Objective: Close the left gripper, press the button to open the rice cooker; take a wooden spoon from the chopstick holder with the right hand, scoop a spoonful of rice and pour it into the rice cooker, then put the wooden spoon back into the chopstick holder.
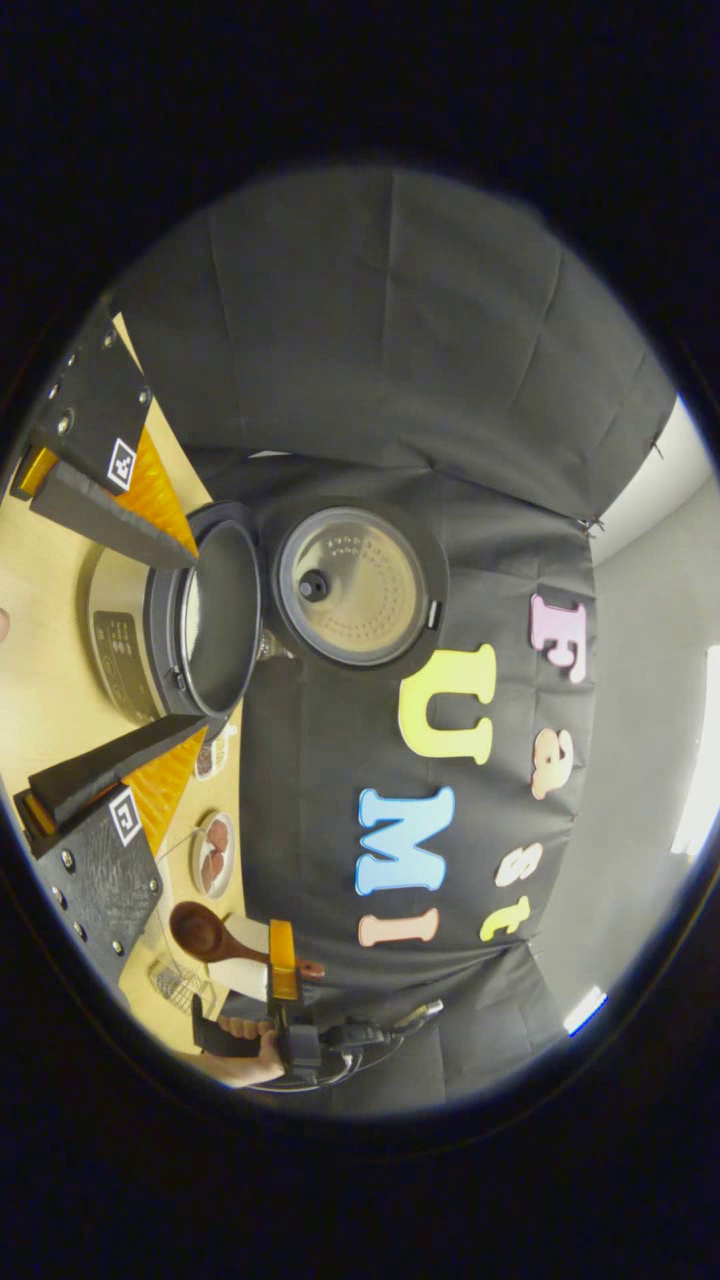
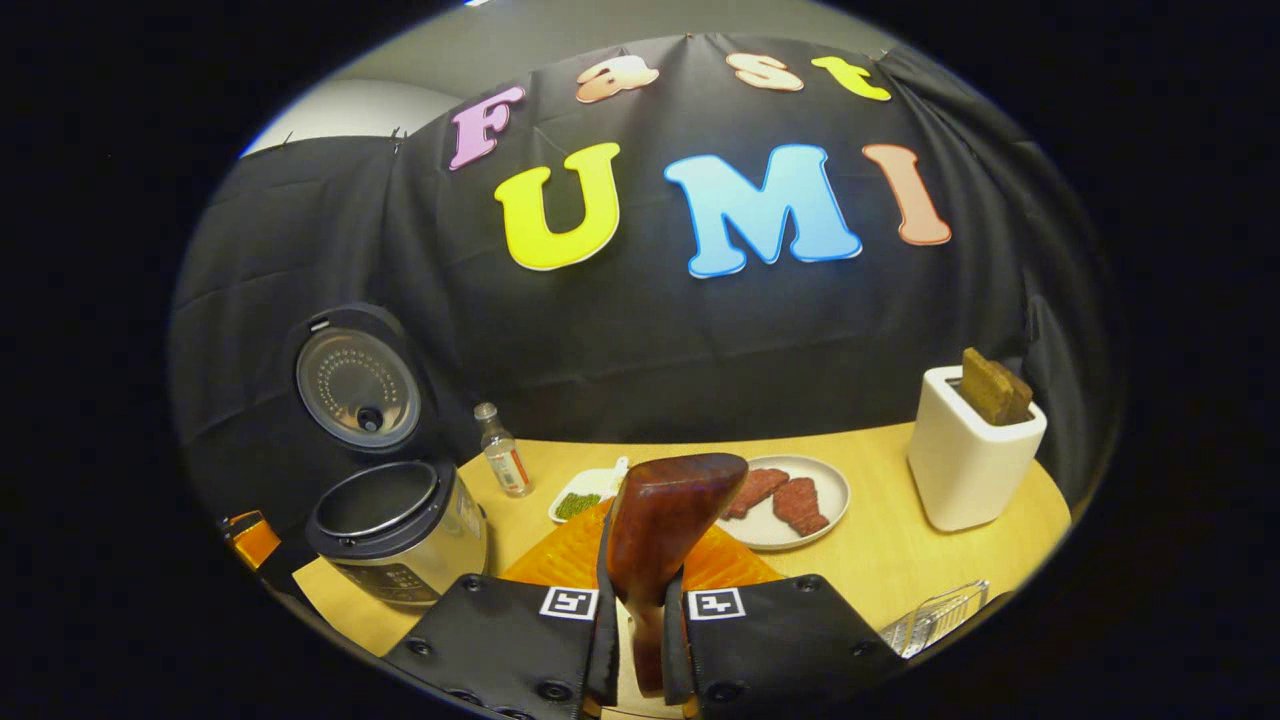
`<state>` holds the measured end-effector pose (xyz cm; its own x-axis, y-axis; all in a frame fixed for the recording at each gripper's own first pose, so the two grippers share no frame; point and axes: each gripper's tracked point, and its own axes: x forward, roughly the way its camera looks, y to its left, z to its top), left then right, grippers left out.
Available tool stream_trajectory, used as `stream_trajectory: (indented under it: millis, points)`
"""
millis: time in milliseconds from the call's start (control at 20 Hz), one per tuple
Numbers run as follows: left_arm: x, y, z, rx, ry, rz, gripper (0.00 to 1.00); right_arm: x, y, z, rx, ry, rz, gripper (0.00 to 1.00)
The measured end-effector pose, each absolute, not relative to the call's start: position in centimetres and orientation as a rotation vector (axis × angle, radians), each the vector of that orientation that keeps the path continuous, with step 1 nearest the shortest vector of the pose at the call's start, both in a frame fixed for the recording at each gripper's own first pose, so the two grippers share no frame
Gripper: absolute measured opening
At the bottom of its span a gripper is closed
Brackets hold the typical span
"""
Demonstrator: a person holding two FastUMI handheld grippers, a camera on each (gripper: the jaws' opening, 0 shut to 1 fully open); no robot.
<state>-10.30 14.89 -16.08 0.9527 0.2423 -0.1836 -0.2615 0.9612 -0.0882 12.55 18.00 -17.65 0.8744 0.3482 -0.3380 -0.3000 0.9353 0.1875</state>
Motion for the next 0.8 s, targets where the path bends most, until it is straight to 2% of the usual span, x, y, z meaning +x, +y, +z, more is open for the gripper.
stream_trajectory:
  millis: [350,500,800]
  points:
    - [-10.1,15.6,-17.4,-0.135,0.194,0.249,0.92,12.5,20.2,-22.4,0.125,0.49,0.334,0.17]
    - [-10.0,15.8,-18.0,-0.147,0.202,0.245,0.92,12.6,20.8,-22.9,0.133,0.5,0.316,0.19]
    - [-10.0,16.2,-19.1,-0.174,0.224,0.236,0.91,12.7,22.5,-23.7,0.298,0.565,0.315,0.19]
